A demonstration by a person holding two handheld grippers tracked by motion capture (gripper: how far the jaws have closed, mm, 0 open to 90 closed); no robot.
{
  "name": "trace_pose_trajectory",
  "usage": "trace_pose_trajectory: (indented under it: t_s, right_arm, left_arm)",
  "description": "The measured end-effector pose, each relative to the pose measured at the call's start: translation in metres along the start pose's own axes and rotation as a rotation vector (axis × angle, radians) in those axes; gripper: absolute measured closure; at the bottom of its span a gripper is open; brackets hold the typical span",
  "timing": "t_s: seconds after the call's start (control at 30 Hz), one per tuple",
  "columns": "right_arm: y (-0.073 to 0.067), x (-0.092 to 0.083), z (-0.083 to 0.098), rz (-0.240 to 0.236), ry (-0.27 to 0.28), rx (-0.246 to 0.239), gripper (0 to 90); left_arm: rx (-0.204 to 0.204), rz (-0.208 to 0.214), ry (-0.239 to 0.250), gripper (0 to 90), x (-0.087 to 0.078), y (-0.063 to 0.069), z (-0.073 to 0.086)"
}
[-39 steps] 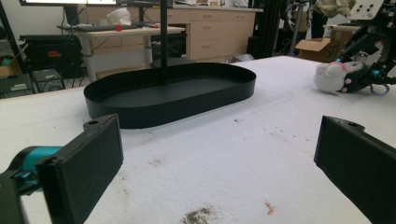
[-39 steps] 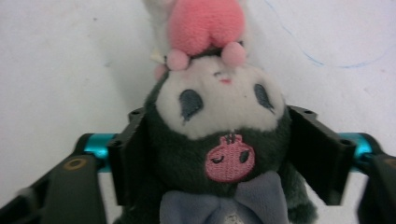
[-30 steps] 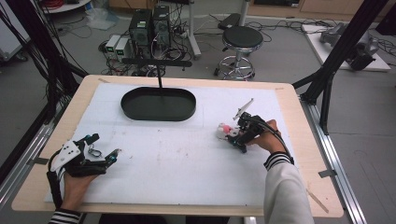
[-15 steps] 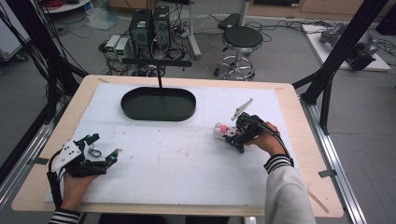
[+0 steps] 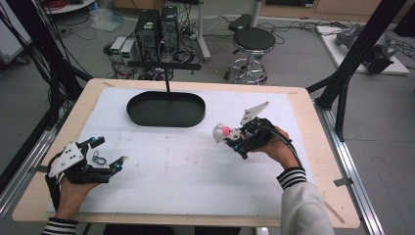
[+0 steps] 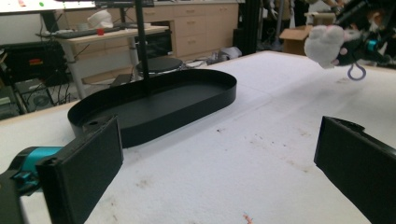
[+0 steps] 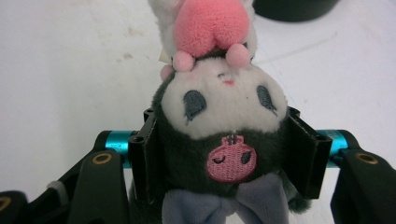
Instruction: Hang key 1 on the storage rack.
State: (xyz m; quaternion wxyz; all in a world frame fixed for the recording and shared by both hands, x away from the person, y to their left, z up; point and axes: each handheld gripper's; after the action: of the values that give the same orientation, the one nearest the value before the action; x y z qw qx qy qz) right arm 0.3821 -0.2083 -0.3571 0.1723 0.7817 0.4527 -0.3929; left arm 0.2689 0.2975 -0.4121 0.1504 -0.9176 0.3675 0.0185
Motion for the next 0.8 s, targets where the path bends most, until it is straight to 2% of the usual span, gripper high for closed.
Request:
trace_pose_trajectory:
  t_s: [0.07,0.13,0.27,0.37,0.4,0.5,0.6,0.67,0.8]
  right_arm:
    - [-0.003,-0.001,-0.003,-0.004,0.016,-0.018,38.9]
    - [-0.004,-0.002,-0.005,-0.016,0.029,-0.011,38.8]
    - [-0.006,-0.003,-0.010,-0.036,0.059,-0.014,38.8]
    - [-0.010,-0.005,-0.015,-0.066,0.090,-0.024,38.8]
    - [-0.012,-0.006,-0.018,-0.093,0.115,-0.022,38.9]
    - [-0.014,-0.006,-0.020,-0.098,0.121,-0.029,38.9]
    - [-0.016,-0.005,-0.023,-0.104,0.125,-0.037,38.8]
    - [-0.018,-0.005,-0.025,-0.126,0.133,-0.040,38.6]
    - [-0.022,-0.006,-0.031,-0.137,0.134,-0.059,38.6]
  left_arm:
    - [0.020,0.024,-0.010,1.7,0.000,-0.002,-0.009]
    - [0.032,0.055,-0.015,1.7,0.000,-0.005,-0.018]
    - [0.031,0.109,-0.024,1.7,0.003,-0.011,-0.034]
    - [0.035,0.145,-0.033,1.7,0.007,-0.014,-0.044]
    - [0.038,0.151,-0.039,1.7,0.009,-0.014,-0.047]
    - [0.052,0.176,-0.050,1.7,0.017,-0.014,-0.054]
    - [0.046,0.214,-0.058,1.7,0.026,-0.014,-0.060]
    - [0.040,0.237,-0.064,1.7,0.032,-0.013,-0.065]
    - [0.048,0.282,-0.068,1.7,0.045,-0.012,-0.076]
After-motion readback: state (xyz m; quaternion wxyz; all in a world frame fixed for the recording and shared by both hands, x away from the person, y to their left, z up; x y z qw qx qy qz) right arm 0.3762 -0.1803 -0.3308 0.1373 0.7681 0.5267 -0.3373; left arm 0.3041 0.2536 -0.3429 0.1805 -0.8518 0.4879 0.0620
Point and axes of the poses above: each handheld gripper's, and its own axes: x roughly forward along the jaws, z roughly out of its underside, y roughly to its right, and after that the axes turned 12 degrees about x, right-handed
